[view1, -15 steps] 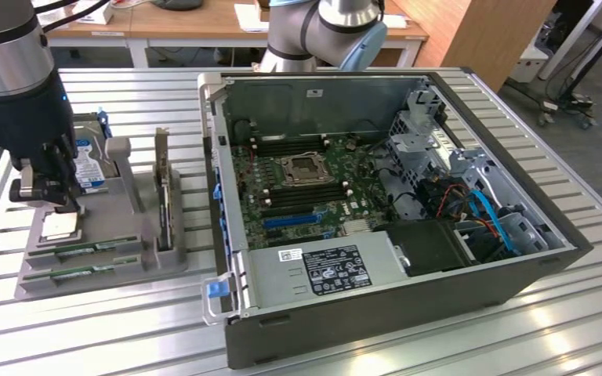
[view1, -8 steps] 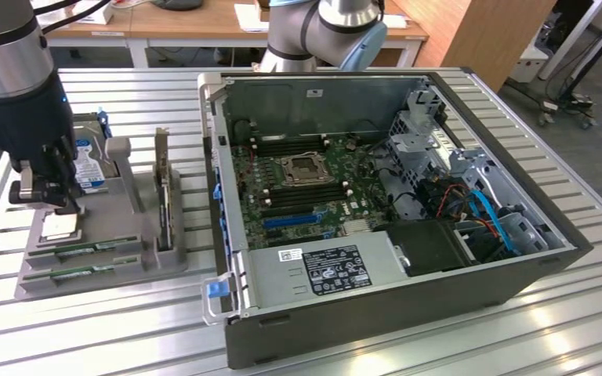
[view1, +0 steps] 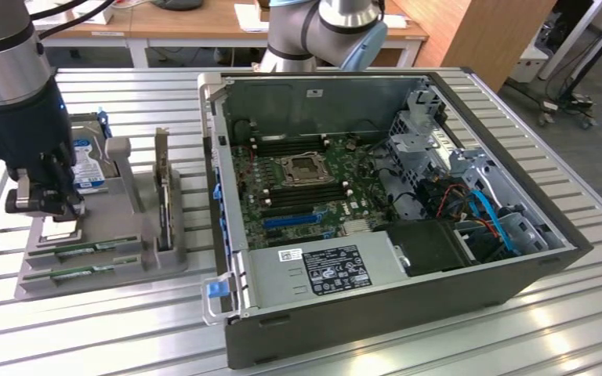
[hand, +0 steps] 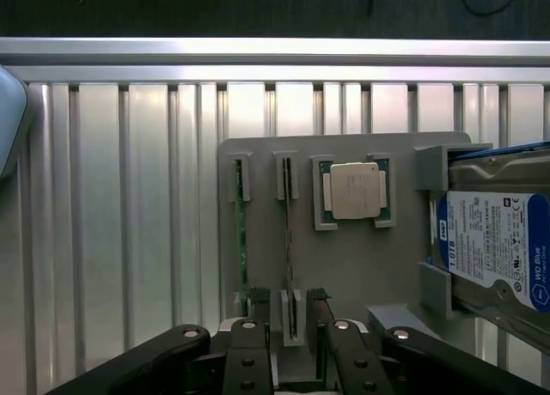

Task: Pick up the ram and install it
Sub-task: 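Pick up the ram and move it above insertion slot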

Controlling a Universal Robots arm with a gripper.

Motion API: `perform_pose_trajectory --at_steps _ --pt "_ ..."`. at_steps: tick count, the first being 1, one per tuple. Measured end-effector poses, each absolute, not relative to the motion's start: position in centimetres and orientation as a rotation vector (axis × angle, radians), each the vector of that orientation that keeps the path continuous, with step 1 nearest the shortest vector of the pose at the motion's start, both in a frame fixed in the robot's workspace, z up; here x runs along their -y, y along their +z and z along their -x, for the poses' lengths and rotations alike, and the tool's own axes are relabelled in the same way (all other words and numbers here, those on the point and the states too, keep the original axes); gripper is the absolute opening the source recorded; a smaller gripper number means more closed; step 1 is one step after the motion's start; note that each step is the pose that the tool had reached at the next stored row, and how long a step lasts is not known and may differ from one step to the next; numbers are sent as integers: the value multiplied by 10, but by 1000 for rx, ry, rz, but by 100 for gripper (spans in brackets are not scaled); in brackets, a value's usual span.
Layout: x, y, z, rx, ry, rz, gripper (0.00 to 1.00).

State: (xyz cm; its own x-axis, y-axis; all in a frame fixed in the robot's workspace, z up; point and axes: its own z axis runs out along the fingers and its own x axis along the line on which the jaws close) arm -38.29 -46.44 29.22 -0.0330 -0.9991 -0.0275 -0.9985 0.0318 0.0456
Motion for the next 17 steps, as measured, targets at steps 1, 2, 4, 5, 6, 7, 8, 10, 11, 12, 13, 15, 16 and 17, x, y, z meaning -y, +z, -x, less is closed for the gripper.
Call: perform_pose_trajectory --at_steps 1,2,4,5,6,7,8,10,11,12,13,15,16,17 --pt "466 292 383 2248 -81 -2176 31" --pt "468 292 383 2248 -81 -2176 31" --pt "471 292 383 2248 -81 -2176 31" --pt "472 292 383 2248 -81 -2176 31" --pt "474 292 383 2248 -81 -2176 31" --pt "475 292 383 2248 -81 -2176 31" --pt "477 292 383 2248 -81 -2176 31" --pt "480 292 383 2248 -81 -2176 31" --pt "481 292 383 2248 -81 -2176 31" --pt "483 292 383 2248 -81 -2176 31" --pt "484 292 383 2248 -81 -2176 31" --pt "485 292 383 2248 -81 -2176 31" --pt "485 292 383 2248 -81 -2176 31" --pt "485 292 383 2248 -81 -2176 31"
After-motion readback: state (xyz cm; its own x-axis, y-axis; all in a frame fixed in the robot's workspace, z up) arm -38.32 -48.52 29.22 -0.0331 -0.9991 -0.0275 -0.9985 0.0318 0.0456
